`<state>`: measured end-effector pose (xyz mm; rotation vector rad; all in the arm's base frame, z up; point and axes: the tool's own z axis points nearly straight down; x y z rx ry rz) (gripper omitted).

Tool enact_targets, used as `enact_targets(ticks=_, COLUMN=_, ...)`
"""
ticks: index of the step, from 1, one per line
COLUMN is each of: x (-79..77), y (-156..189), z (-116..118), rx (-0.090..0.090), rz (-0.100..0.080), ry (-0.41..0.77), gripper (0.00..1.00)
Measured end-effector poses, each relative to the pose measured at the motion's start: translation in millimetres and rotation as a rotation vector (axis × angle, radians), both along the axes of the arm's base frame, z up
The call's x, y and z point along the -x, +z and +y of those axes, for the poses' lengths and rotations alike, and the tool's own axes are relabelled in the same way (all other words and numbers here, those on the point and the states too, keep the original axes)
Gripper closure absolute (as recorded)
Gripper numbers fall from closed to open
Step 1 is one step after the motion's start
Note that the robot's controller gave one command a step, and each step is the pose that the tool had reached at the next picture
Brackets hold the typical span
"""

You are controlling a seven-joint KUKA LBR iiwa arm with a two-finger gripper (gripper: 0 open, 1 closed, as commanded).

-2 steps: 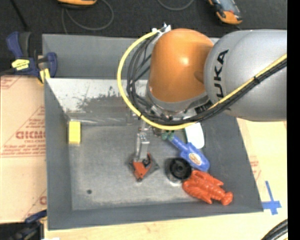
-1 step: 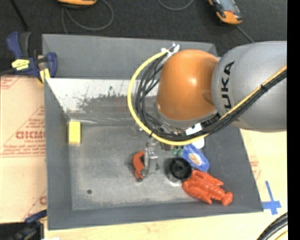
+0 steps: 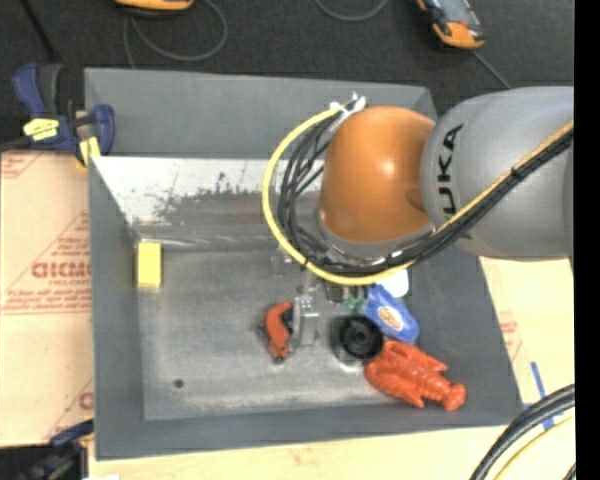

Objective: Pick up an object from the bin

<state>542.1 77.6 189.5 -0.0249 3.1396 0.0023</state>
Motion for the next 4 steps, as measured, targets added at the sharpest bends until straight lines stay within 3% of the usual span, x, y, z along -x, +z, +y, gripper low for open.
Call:
enact_targets(ticks=1, x=0.4, y=-28.6, z=-7.8, rx=0.002, rz=-0.003, ry=0.066, gripper=0.00)
enact_targets(ticks=2, x=-29.6, y=-55.9, z=-36.3, rx=-0.001, rz=-0.002, ry=0.108, gripper=1.00)
enact_targets(ticks=3, x=-29.6, y=-55.9, z=-36.4, rx=-0.001, rz=-0.002, ry=0.106, gripper=0.00)
enact_targets(ticks=4, x=-29.6, y=-55.9, z=-36.5, rx=-0.001, rz=-0.002, ry=0.105, gripper=0.00)
